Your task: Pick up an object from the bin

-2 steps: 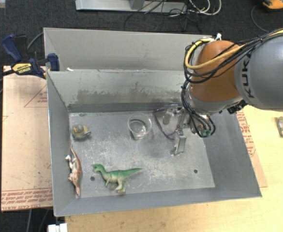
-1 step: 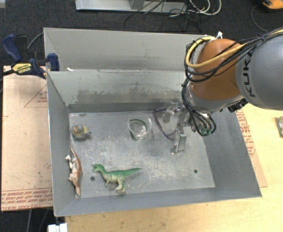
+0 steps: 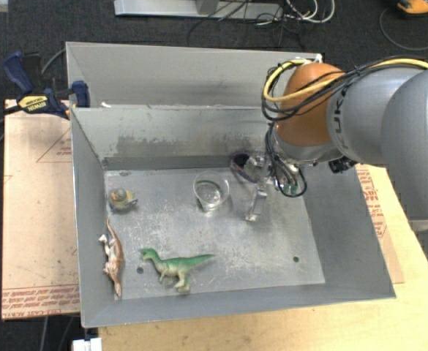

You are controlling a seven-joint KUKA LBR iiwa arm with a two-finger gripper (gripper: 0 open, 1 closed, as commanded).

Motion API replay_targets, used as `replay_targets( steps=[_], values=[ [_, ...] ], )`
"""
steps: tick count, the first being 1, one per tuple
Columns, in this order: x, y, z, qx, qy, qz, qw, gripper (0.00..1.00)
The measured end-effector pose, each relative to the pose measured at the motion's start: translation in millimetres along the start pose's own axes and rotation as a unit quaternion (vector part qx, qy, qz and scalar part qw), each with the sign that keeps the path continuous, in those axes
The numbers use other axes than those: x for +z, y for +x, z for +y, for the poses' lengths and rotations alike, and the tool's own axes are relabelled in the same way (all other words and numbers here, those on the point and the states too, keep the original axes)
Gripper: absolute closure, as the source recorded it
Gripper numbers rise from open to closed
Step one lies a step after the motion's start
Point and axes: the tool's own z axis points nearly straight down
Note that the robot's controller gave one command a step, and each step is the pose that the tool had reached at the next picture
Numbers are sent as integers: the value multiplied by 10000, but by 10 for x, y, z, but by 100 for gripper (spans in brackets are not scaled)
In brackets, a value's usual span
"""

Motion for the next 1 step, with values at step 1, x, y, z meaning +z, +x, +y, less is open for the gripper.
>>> replay_targets(
  steps=[1],
  values=[
    [-9,347,1026,419,-15,-16,9991,0]
  ],
)
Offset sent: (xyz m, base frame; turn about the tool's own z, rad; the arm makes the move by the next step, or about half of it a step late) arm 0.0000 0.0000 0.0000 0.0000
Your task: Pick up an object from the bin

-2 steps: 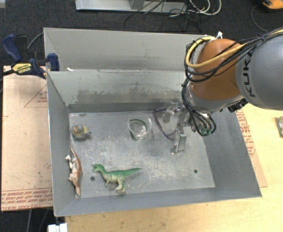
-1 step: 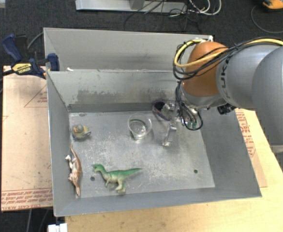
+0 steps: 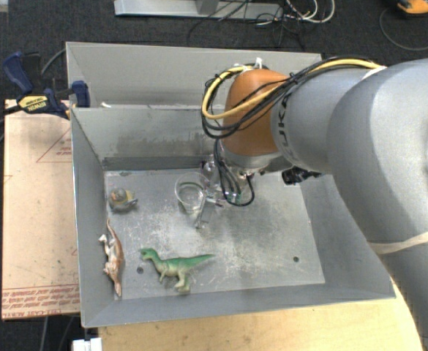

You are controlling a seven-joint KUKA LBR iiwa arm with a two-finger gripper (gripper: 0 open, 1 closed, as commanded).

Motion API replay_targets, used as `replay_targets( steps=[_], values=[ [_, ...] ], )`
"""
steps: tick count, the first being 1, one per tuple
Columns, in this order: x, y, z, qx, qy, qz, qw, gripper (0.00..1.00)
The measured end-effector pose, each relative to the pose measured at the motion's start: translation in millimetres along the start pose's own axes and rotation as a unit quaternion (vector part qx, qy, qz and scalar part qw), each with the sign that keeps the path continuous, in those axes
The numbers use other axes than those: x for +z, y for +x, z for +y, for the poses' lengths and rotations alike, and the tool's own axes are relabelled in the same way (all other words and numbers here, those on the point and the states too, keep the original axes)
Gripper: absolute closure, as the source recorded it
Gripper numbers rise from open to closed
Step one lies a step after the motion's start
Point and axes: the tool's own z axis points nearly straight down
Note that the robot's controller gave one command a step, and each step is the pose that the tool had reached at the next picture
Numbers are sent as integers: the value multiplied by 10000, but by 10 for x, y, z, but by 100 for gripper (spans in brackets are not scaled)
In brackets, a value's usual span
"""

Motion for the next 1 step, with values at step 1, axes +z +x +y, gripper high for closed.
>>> replay_targets(
  steps=[1],
  values=[
    [2,-451,-1032,-390,18,-8,9992,0]
  ],
)
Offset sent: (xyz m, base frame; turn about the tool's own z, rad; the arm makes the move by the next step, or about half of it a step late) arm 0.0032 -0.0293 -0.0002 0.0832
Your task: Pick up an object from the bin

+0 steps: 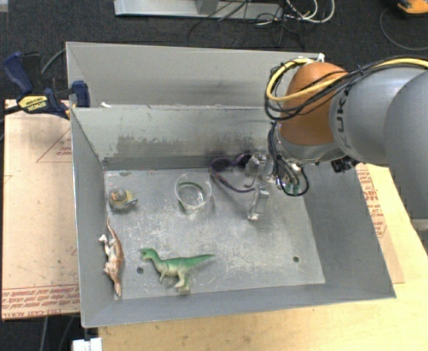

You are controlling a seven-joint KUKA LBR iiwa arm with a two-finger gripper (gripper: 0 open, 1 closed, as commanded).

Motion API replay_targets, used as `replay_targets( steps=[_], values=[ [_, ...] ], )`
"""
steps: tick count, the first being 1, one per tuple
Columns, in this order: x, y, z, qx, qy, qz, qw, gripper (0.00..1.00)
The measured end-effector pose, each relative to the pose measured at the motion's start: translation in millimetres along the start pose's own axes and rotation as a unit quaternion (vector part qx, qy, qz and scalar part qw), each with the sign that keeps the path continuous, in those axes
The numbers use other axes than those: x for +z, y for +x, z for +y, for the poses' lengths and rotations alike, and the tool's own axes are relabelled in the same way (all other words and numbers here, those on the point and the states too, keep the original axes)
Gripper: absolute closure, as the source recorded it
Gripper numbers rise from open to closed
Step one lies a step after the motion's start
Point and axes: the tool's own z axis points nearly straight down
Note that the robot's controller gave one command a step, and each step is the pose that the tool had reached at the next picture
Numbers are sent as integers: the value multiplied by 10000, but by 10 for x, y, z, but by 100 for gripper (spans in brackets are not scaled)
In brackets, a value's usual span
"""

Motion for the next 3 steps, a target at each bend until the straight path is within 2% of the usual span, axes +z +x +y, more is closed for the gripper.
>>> replay_targets(
  steps=[1,2,3],
  values=[
    [-7,288,831,776,-42,6,9970,0],
    [-9,-15,-12,10,3,-28,10000,100],
    [-8,-13,-4,6,-1,-26,10000,100]
  ],
)
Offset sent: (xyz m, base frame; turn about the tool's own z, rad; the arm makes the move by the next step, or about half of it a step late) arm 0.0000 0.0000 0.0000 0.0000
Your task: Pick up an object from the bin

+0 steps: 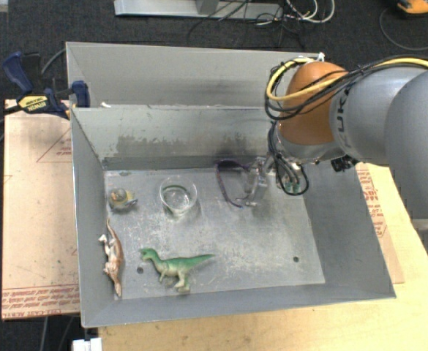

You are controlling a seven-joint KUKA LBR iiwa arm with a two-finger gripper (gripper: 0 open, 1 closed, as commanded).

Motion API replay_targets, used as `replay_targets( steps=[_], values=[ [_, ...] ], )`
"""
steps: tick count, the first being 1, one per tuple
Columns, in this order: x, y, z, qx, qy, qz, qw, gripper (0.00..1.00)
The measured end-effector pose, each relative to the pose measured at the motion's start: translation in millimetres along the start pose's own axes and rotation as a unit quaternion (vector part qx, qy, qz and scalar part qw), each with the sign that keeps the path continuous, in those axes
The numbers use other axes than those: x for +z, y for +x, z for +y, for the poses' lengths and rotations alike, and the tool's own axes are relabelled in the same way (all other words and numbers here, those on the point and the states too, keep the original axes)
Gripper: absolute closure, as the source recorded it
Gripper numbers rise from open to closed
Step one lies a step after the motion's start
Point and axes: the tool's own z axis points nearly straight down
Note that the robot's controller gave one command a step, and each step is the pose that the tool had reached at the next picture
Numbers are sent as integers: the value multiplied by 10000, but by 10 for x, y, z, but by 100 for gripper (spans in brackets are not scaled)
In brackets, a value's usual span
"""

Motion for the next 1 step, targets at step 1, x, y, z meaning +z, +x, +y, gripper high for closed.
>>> replay_targets(
  steps=[1],
  values=[
    [-6,0,1,0,-1,-1,10000,100]
  ],
)
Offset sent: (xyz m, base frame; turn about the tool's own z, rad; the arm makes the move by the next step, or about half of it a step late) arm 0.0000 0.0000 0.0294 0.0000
